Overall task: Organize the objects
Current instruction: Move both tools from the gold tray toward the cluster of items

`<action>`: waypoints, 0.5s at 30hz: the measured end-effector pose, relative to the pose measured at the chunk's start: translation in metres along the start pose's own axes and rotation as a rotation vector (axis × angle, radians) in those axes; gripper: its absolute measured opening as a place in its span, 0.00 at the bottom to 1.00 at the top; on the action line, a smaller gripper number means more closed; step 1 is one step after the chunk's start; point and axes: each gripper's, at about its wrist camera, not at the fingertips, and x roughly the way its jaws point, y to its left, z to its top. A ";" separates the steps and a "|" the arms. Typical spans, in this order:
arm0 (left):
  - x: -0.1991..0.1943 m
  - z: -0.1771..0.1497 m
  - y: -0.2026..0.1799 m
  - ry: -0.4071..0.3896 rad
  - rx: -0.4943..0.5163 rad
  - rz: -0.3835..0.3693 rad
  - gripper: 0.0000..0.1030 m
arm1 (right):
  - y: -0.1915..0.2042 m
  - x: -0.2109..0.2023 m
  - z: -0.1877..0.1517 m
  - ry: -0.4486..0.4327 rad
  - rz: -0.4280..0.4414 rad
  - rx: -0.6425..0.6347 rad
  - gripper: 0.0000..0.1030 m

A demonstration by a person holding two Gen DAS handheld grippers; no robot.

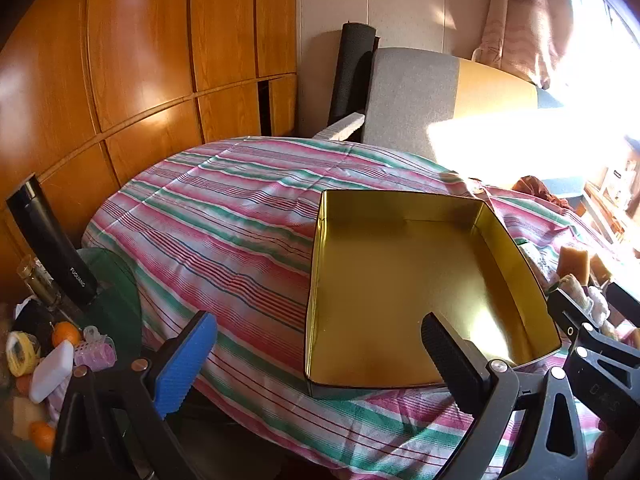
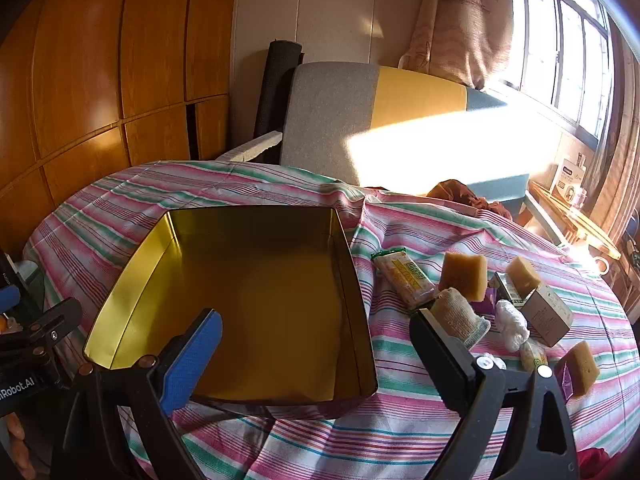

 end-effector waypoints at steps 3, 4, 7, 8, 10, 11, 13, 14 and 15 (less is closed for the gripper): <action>0.004 -0.002 0.003 0.024 -0.012 -0.022 1.00 | -0.002 0.002 -0.001 0.014 -0.008 -0.002 0.94; 0.005 -0.002 0.003 0.028 -0.016 -0.026 1.00 | -0.002 0.001 -0.001 0.014 -0.009 -0.002 0.94; 0.008 -0.002 0.007 0.042 -0.035 -0.043 1.00 | -0.001 0.002 -0.003 0.021 -0.012 -0.008 0.94; 0.010 -0.003 0.009 0.049 -0.042 -0.041 1.00 | 0.000 0.002 -0.003 0.027 -0.014 -0.013 0.94; 0.013 -0.004 0.013 0.061 -0.061 -0.038 1.00 | 0.000 0.002 -0.005 0.026 -0.008 -0.012 0.94; 0.013 -0.005 0.016 0.061 -0.072 -0.037 1.00 | 0.000 0.002 -0.005 0.025 -0.008 -0.013 0.94; 0.012 -0.005 0.019 0.057 -0.083 -0.030 1.00 | -0.001 0.002 -0.006 0.024 -0.009 -0.016 0.94; 0.011 -0.005 0.019 0.053 -0.081 -0.026 1.00 | -0.001 0.002 -0.006 0.024 -0.009 -0.016 0.94; 0.010 -0.005 0.019 0.051 -0.077 -0.023 1.00 | -0.001 0.003 -0.006 0.025 -0.008 -0.016 0.94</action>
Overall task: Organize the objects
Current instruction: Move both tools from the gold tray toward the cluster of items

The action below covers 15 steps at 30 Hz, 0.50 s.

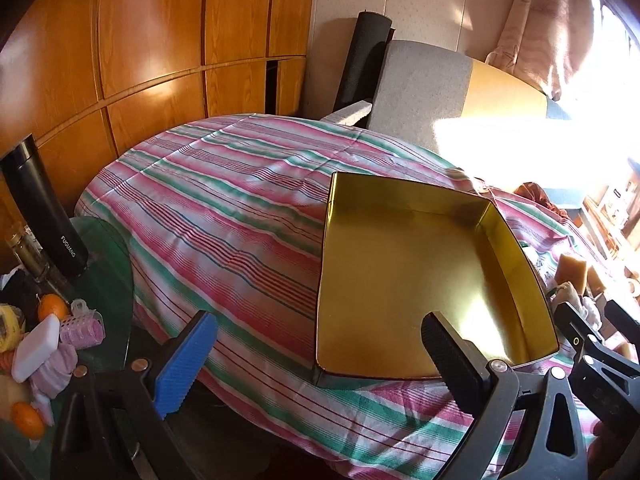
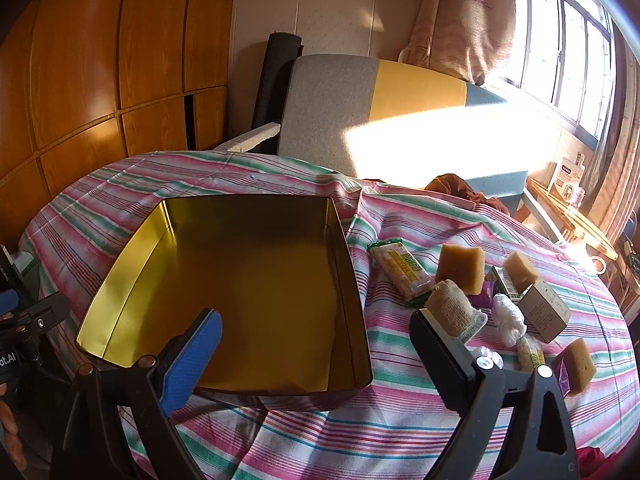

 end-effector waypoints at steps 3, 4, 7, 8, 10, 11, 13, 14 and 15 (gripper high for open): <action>-0.003 0.000 -0.003 -0.010 0.017 0.001 1.00 | -0.002 -0.001 0.000 0.001 0.005 0.009 0.94; -0.004 0.000 -0.005 -0.013 0.024 0.001 1.00 | -0.003 -0.001 0.000 0.001 0.007 0.012 0.94; -0.005 0.001 -0.008 -0.015 0.035 -0.001 1.00 | -0.007 -0.002 0.000 0.001 0.015 0.023 0.94; -0.005 0.001 -0.009 -0.014 0.036 -0.006 1.00 | -0.009 -0.002 0.000 0.001 0.016 0.027 0.94; -0.005 0.001 -0.013 -0.012 0.044 -0.010 1.00 | -0.011 -0.002 -0.001 0.001 0.016 0.034 0.94; -0.005 0.001 -0.015 -0.012 0.051 -0.010 1.00 | -0.013 -0.002 -0.001 0.002 0.016 0.038 0.94; -0.004 0.001 -0.019 -0.012 0.066 -0.009 1.00 | -0.015 -0.001 -0.001 0.003 0.015 0.044 0.94; -0.004 0.001 -0.021 -0.012 0.071 -0.012 1.00 | -0.017 -0.001 -0.001 0.004 0.015 0.048 0.94; -0.004 0.001 -0.023 -0.012 0.077 -0.015 1.00 | -0.019 0.000 -0.001 0.006 0.015 0.050 0.94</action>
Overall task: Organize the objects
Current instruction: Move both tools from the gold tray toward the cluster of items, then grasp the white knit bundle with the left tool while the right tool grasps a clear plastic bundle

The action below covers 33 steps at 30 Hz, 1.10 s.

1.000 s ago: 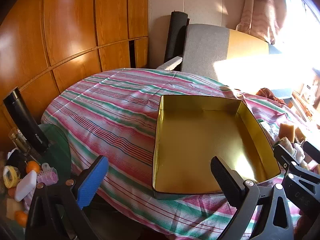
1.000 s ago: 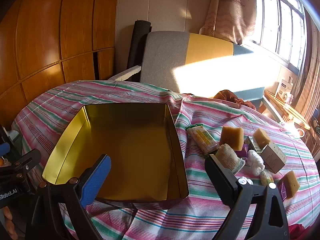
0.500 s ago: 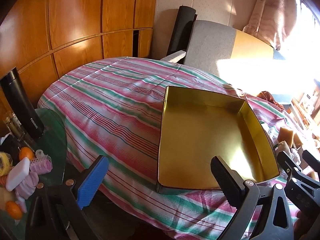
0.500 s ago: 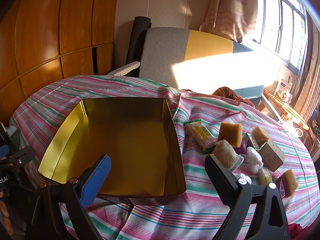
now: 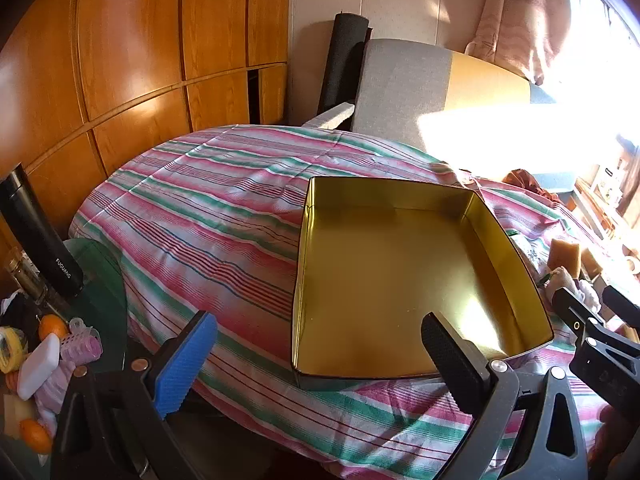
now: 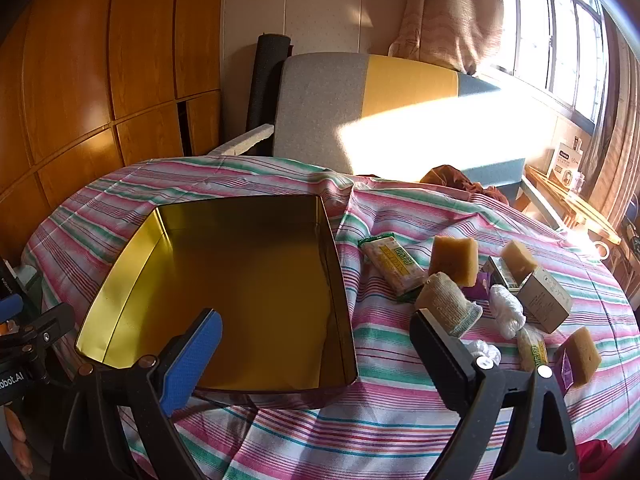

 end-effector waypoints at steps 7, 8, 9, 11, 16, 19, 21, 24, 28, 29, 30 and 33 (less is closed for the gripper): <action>0.003 -0.003 -0.015 0.009 0.057 -0.002 1.00 | -0.011 0.008 -0.004 0.025 -0.007 0.011 0.94; 0.004 -0.003 -0.017 0.010 0.063 0.000 1.00 | -0.013 0.008 -0.005 0.027 -0.006 0.012 0.94; 0.005 -0.003 -0.018 0.013 0.068 -0.001 1.00 | -0.016 0.009 -0.006 0.029 -0.007 0.013 0.94; 0.008 -0.003 -0.023 0.028 0.081 -0.021 1.00 | -0.026 0.012 -0.006 0.039 -0.013 0.021 0.94; 0.008 -0.001 -0.046 0.019 0.161 -0.059 1.00 | -0.074 0.022 -0.004 0.075 -0.055 0.078 0.94; 0.008 0.003 -0.060 0.029 0.180 -0.101 0.99 | -0.116 0.030 0.000 0.101 -0.103 0.121 0.94; 0.007 0.009 -0.070 0.028 0.200 -0.136 0.99 | -0.145 0.033 0.004 0.098 -0.145 0.137 0.94; 0.004 0.019 -0.090 0.015 0.233 -0.174 0.99 | -0.186 0.038 0.008 0.095 -0.199 0.162 0.94; 0.004 0.037 -0.126 0.007 0.275 -0.232 0.99 | -0.236 0.046 0.009 0.080 -0.228 0.235 0.94; 0.004 0.040 -0.137 0.007 0.289 -0.248 0.99 | -0.247 0.046 0.006 0.072 -0.235 0.269 0.94; 0.005 0.042 -0.147 0.008 0.302 -0.259 0.99 | -0.258 0.047 0.002 0.068 -0.241 0.313 0.94; 0.011 0.045 -0.184 0.045 0.342 -0.318 0.98 | -0.282 0.055 -0.009 0.131 -0.248 0.426 0.94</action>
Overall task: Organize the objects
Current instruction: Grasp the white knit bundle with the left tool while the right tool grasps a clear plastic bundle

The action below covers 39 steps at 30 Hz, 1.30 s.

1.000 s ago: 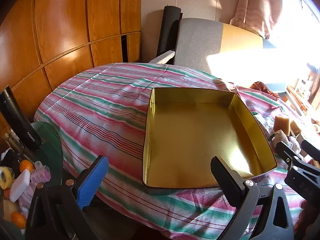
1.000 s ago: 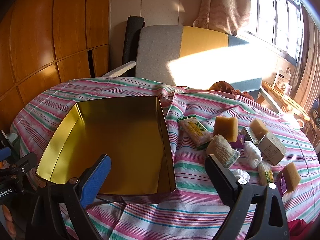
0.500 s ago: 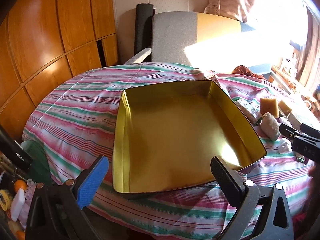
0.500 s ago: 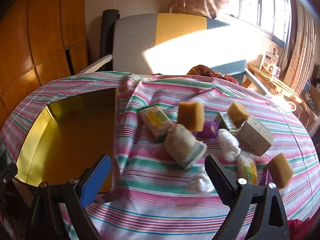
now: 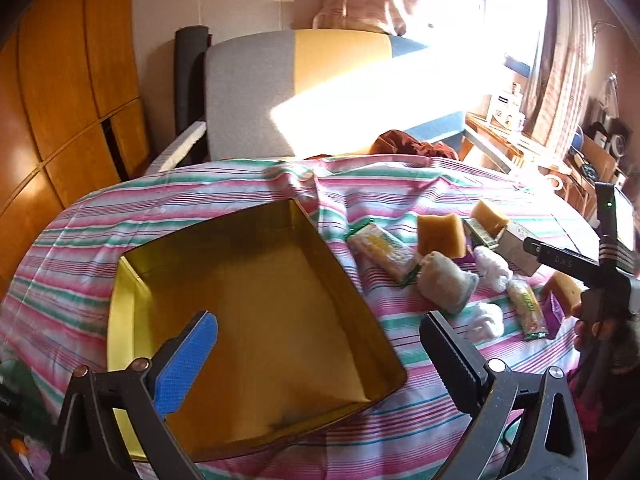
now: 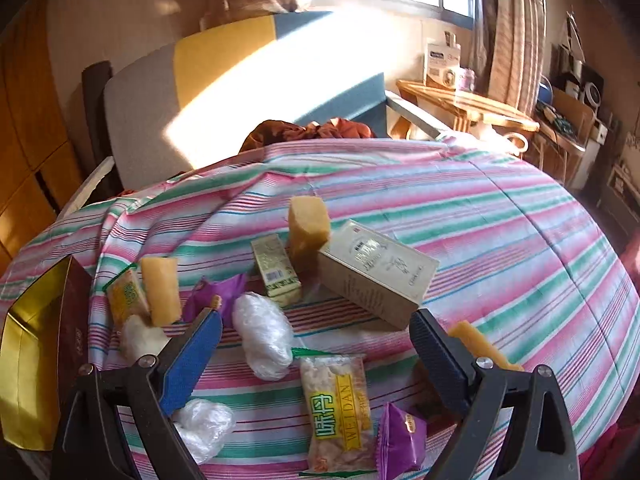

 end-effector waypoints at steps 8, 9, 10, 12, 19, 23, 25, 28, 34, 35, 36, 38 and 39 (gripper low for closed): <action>0.058 0.019 -0.079 0.072 0.141 -0.072 0.89 | -0.031 -0.013 0.007 -0.036 0.066 0.157 0.94; 0.066 0.020 -0.086 0.087 0.155 -0.075 0.88 | -0.033 -0.013 0.008 -0.037 0.071 0.168 0.94; 0.076 0.020 -0.094 0.102 0.172 -0.078 0.88 | -0.034 -0.013 0.008 -0.037 0.077 0.178 0.94; 0.091 0.020 -0.106 0.113 0.203 -0.074 0.89 | -0.035 -0.013 0.009 -0.034 0.092 0.187 0.94; 0.137 0.026 -0.133 0.146 0.280 -0.069 0.95 | -0.032 -0.014 0.012 -0.033 0.124 0.173 0.94; 0.157 0.026 -0.141 0.173 0.311 -0.066 0.96 | -0.034 -0.014 0.013 -0.034 0.136 0.183 0.94; 0.162 0.025 -0.142 0.167 0.307 -0.067 0.95 | -0.036 -0.014 0.013 -0.034 0.137 0.187 0.94; 0.167 0.023 -0.141 0.185 0.279 -0.134 0.74 | -0.037 -0.012 0.014 -0.027 0.135 0.190 0.94; 0.153 0.018 -0.135 0.171 0.245 -0.178 0.60 | -0.035 -0.008 0.014 -0.017 0.128 0.171 0.94; 0.148 0.018 -0.132 0.170 0.239 -0.187 0.58 | -0.033 -0.008 0.013 -0.015 0.129 0.163 0.94; 0.142 0.017 -0.130 0.167 0.234 -0.192 0.56 | -0.032 -0.007 0.014 -0.012 0.132 0.156 0.94; 0.128 0.013 -0.124 0.156 0.217 -0.202 0.56 | -0.028 -0.007 0.013 -0.008 0.153 0.143 0.94; 0.120 0.011 -0.120 0.151 0.208 -0.206 0.56 | -0.026 -0.007 0.013 -0.006 0.168 0.137 0.94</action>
